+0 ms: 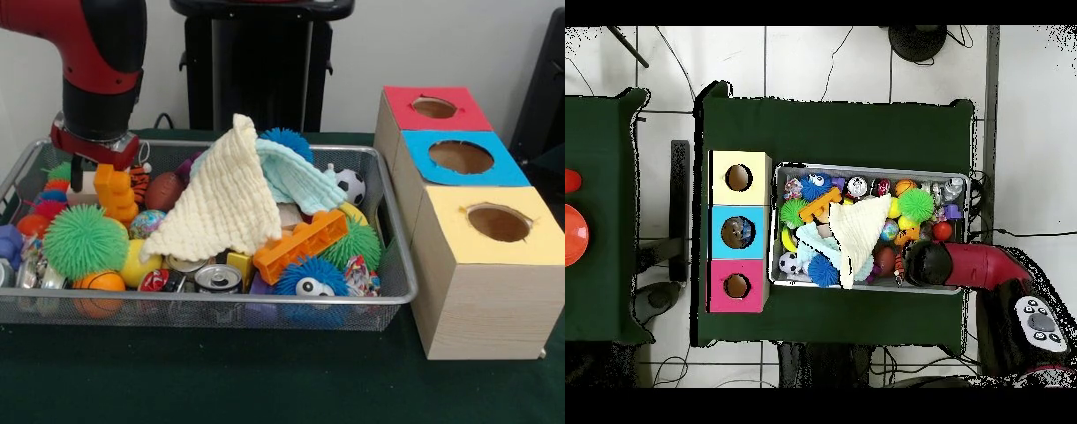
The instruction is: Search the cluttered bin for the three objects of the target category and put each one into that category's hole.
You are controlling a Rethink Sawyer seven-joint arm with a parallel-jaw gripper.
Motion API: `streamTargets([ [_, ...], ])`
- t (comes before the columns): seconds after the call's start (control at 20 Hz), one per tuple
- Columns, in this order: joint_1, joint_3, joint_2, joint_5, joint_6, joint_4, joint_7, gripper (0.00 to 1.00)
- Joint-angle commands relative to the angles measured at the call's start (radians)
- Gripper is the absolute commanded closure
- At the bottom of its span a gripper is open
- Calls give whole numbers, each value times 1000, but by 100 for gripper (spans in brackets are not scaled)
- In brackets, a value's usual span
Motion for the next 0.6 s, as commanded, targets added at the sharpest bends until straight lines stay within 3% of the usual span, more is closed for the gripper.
streamTargets([
  [0.05,-13,158,141,-68,-173,-76,-83,0],
  [0.4,18,117,148,-106,-235,-100,-17,0],
  [0.6,5,136,149,-115,-248,-102,-27,0],
])
